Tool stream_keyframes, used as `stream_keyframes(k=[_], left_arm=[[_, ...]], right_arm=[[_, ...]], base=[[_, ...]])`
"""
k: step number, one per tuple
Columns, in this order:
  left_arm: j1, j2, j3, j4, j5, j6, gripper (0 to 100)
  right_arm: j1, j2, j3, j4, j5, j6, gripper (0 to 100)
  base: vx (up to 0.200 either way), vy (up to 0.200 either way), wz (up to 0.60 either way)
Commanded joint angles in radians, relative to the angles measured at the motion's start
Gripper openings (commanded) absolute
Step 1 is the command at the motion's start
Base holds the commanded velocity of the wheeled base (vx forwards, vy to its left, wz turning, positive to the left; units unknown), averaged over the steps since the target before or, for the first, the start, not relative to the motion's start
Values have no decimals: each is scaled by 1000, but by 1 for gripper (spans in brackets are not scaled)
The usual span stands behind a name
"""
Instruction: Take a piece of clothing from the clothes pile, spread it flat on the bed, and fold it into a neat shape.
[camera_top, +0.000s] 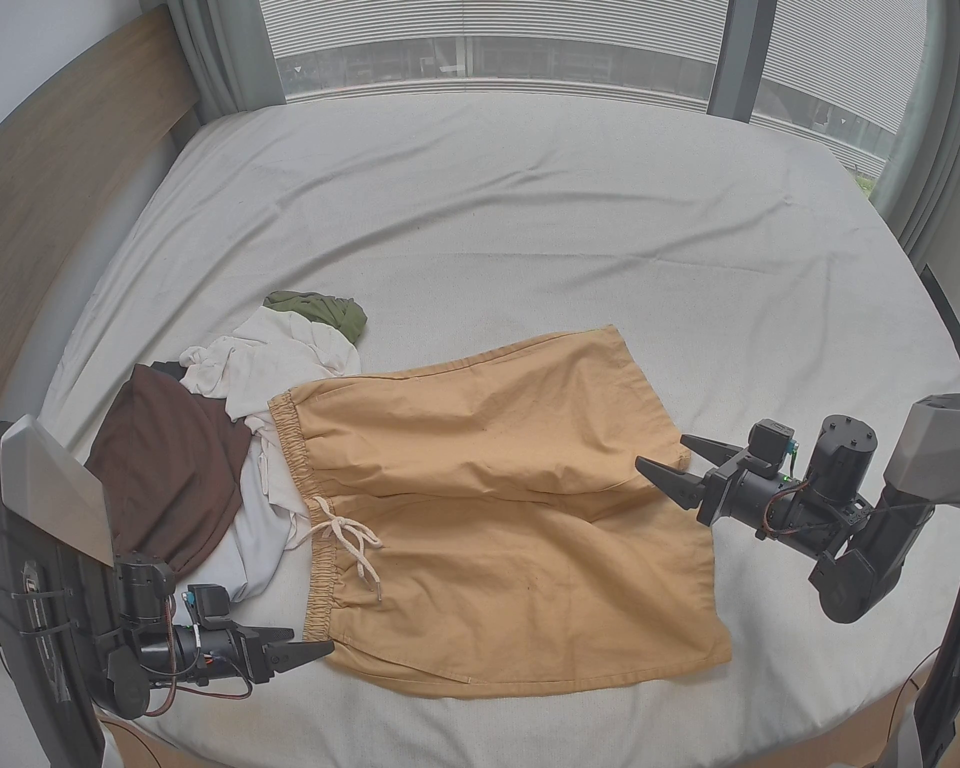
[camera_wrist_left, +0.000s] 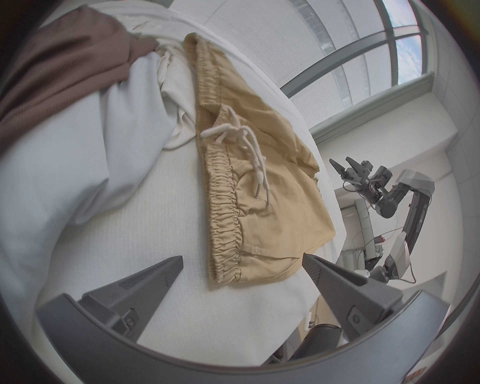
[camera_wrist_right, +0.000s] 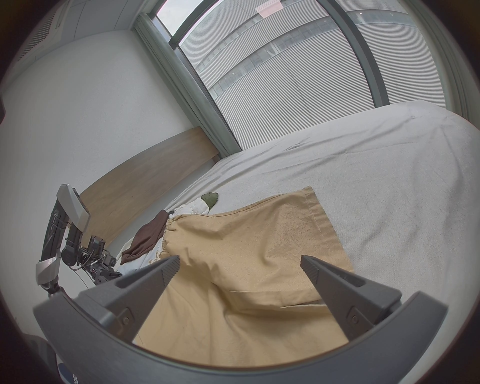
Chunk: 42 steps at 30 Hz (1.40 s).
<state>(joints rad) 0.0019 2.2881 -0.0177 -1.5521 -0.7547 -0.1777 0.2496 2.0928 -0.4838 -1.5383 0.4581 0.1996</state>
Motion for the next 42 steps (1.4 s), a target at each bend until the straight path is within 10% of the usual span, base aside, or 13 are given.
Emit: stream_keyframes(k=[1,17,18,42], left_arm=[[-17,19,-8,0,0,-37,100],[-51,62,-58,0,15,-97,100],[-51,64,-56,0,15,-95,0],[-46,64,-50,0,14,-20,0]], right_arm=[[0,10,-1,0,1,0,100],[2,10,1,0,1,0,100],[2,10,1,0,1,0,100],[-58,-59,183,333,-1,-97,100]], base=[[0,0,0],[0,0,0],[0,0,0],[0,0,0]])
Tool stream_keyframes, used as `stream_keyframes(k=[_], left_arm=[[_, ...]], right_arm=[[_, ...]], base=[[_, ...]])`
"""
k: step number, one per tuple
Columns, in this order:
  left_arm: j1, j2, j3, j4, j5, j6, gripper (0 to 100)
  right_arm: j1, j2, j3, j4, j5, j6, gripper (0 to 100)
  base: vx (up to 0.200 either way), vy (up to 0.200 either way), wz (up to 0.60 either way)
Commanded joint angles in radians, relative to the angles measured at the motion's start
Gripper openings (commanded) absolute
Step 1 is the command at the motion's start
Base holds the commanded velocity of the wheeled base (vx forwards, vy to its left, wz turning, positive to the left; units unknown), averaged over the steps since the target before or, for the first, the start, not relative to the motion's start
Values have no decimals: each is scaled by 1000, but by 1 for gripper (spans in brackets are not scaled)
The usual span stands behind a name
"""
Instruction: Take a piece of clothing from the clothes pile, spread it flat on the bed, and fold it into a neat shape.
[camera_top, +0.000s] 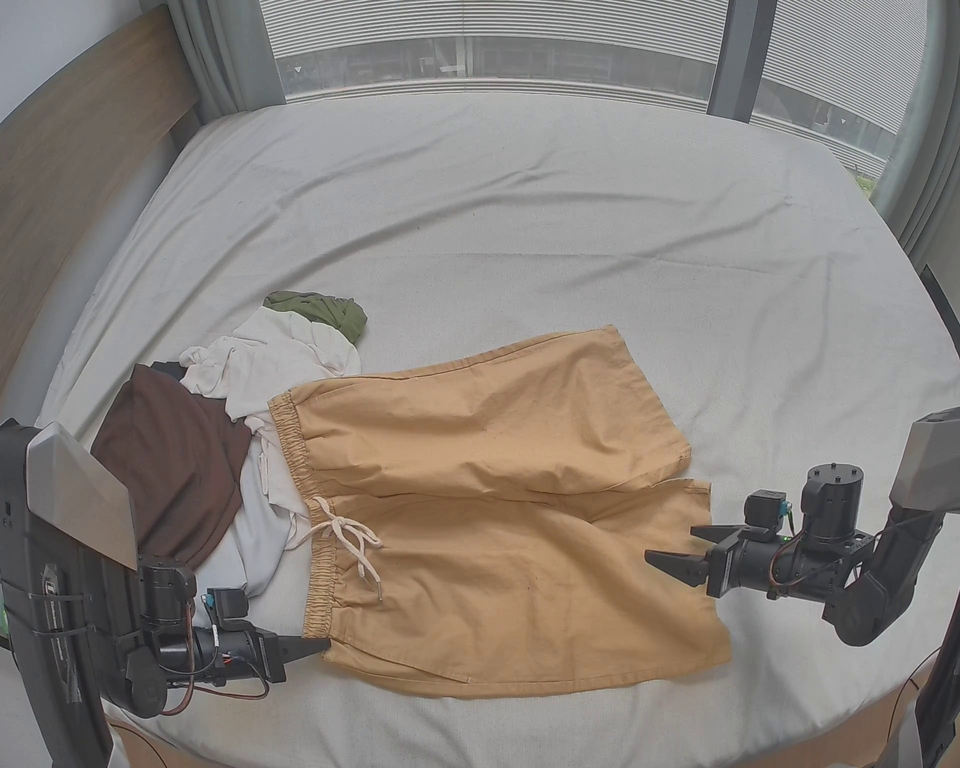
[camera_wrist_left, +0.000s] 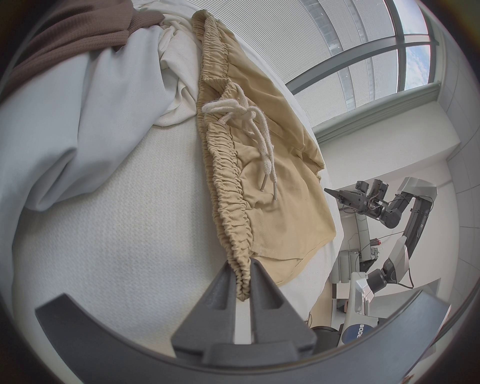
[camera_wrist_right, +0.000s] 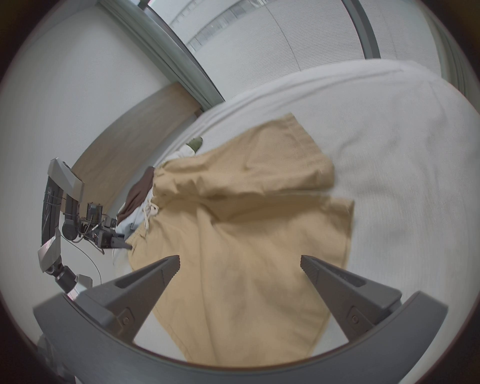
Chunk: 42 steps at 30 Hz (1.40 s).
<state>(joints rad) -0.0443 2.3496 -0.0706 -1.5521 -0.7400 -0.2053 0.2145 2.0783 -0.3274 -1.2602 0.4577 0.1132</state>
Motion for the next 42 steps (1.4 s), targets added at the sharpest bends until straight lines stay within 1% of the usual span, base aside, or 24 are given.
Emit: stream_keyframes(k=[1,9,11,15,25,38,39,42], left_arm=[[0,2,3,0,-1,6,0],[3,5,3,0,-1,7,0],[3,5,5,0,-1,7,0],[3,5,5,0,-1,7,0],[4,4,5,0,-1,7,0],[6,0,3,-2,-1,9,0],[6,2,3,-2,-1,9,0],[6,0,3,-2,-1,9,0]], right_arm=[[-27,-49,31,71,-1,-13,100],[-67,-81,57,179,-1,-47,100],[-89,-90,68,228,-1,-64,100],[-99,-96,94,295,-1,-84,100],[-78,-95,128,409,-1,-106,100],[-52,-87,140,418,1,-110,100],[-50,-87,140,418,1,-110,0],[-49,-86,140,423,1,-109,0]], base=[[0,0,0],[0,0,0],[0,0,0],[0,0,0],[0,0,0],[0,0,0],[0,0,0],[0,0,0]])
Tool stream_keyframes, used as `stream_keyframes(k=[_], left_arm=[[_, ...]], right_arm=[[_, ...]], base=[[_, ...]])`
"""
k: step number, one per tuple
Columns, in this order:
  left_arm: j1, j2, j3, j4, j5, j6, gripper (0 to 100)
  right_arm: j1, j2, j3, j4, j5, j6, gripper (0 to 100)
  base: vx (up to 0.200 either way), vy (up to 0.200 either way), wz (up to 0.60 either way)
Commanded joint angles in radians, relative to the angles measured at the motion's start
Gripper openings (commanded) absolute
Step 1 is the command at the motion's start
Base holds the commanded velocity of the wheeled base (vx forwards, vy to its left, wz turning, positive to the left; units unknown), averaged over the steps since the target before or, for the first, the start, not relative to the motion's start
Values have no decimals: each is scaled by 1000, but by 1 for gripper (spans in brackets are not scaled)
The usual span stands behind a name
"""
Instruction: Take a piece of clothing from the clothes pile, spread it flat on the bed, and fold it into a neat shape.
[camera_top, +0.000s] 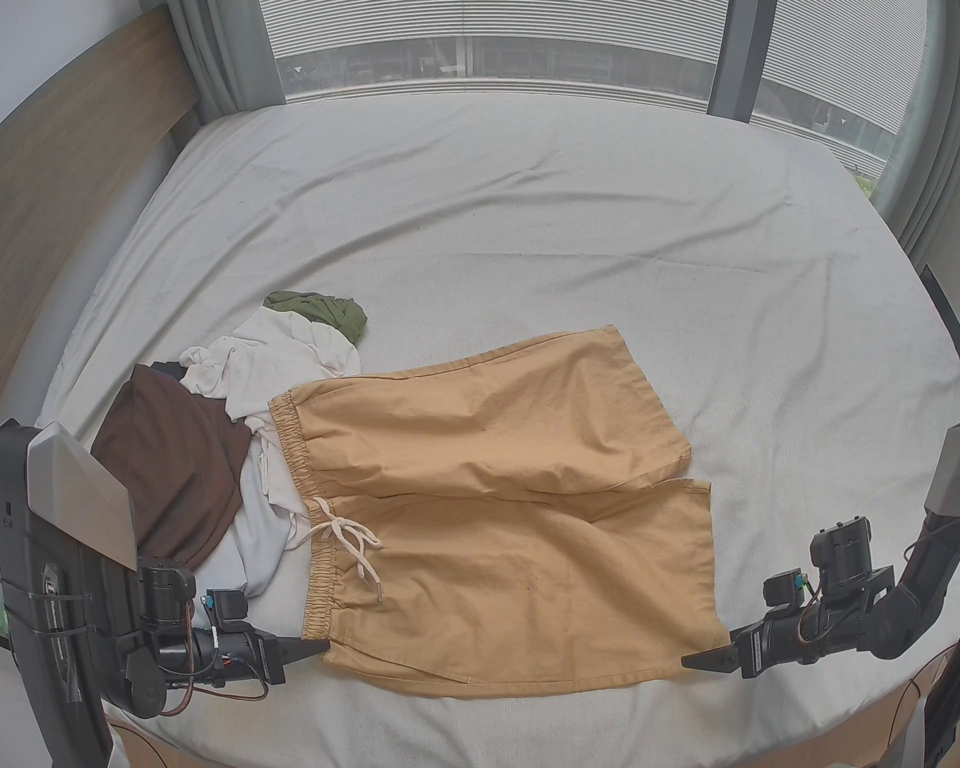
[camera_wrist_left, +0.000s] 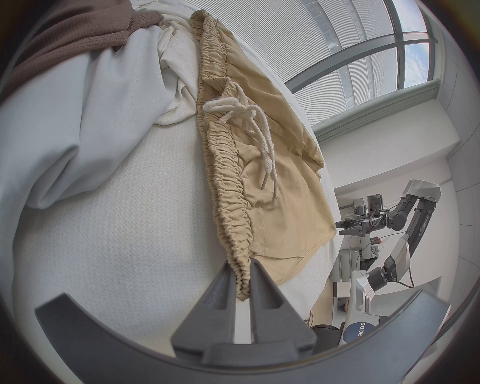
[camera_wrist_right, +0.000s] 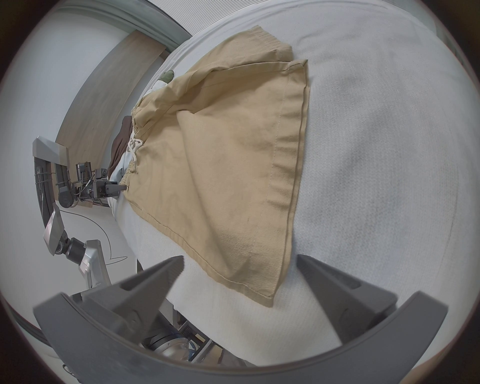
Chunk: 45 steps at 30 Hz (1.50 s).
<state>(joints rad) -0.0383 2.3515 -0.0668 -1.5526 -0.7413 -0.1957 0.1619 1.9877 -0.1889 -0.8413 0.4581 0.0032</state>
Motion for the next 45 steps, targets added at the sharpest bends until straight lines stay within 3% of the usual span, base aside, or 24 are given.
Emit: stream_keyframes(k=[1,13,24,34,40,45], left_arm=[[0,-1,-1,-1,0,-1,0],[9,-28,5,0,-6,-13,0],[49,-74,65,9,-30,-21,0],[90,-80,65,45,-61,45,0],[109,-169,61,5,-144,-5,0],[109,-291,53,5,-204,-113,0]], right_arm=[[4,5,2,7,1,1,0],[8,11,0,16,1,1,0],[67,7,19,16,1,1,0],[70,-1,17,-4,1,-2,0],[79,-70,13,-107,11,3,0],[77,-133,-27,-133,44,12,0]], base=[[0,0,0],[0,0,0],[0,0,0],[0,0,0],[0,0,0],[0,0,0]])
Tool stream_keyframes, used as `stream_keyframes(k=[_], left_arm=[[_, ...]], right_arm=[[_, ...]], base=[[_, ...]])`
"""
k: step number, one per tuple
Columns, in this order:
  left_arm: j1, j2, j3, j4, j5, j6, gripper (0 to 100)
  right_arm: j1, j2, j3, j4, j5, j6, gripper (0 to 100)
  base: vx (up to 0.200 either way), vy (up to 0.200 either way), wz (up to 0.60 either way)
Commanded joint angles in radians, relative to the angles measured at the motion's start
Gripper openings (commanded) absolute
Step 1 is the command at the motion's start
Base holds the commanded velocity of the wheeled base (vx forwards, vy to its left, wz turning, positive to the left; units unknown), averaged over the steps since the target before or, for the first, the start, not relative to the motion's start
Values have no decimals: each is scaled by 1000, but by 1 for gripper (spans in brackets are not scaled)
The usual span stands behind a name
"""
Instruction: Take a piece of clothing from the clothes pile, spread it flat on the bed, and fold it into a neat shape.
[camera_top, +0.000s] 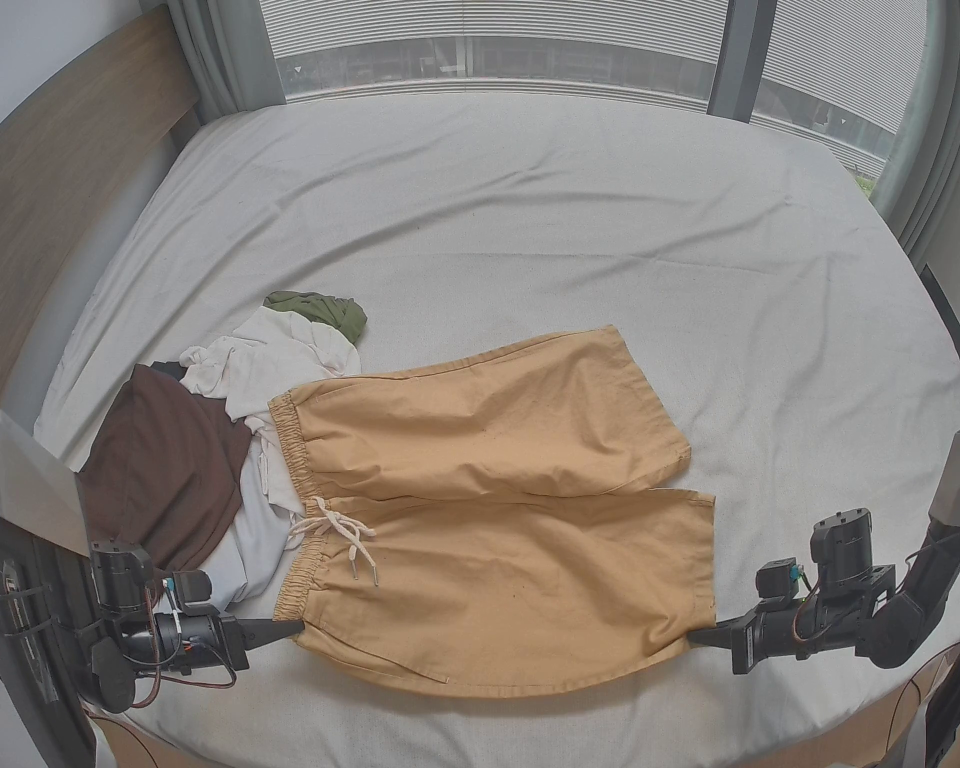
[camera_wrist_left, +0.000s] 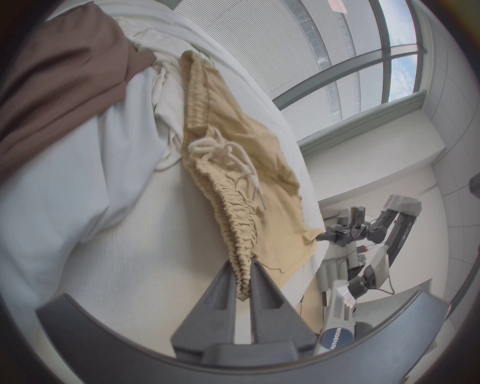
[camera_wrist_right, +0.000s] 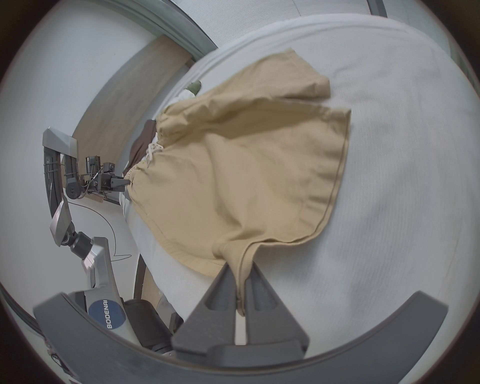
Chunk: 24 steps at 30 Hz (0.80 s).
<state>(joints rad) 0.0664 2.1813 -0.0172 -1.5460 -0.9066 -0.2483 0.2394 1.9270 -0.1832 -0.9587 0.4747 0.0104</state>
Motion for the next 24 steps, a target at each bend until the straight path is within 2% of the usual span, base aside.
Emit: stream_keyframes(k=[1,2,6,8,17,24], left_arm=[[4,-140,2,-2,-48,-83,0],[4,-143,0,-2,-49,-88,0],[1,-250,-29,-2,-75,-230,0],[0,-268,-46,-2,-75,-266,0],[-7,-276,-96,-3,-74,-296,0],[-2,-330,-112,-2,-61,-336,0]], right_arm=[[0,-82,-41,-15,35,8,0],[0,-83,-41,-15,36,8,0],[-2,-140,-98,-15,50,49,0],[0,-163,-121,-15,50,79,0],[-3,-206,-202,-17,47,174,0],[-11,-209,-220,-118,41,238,0]], base=[[0,0,0],[0,0,0],[0,0,0],[0,0,0],[0,0,0],[0,0,0]])
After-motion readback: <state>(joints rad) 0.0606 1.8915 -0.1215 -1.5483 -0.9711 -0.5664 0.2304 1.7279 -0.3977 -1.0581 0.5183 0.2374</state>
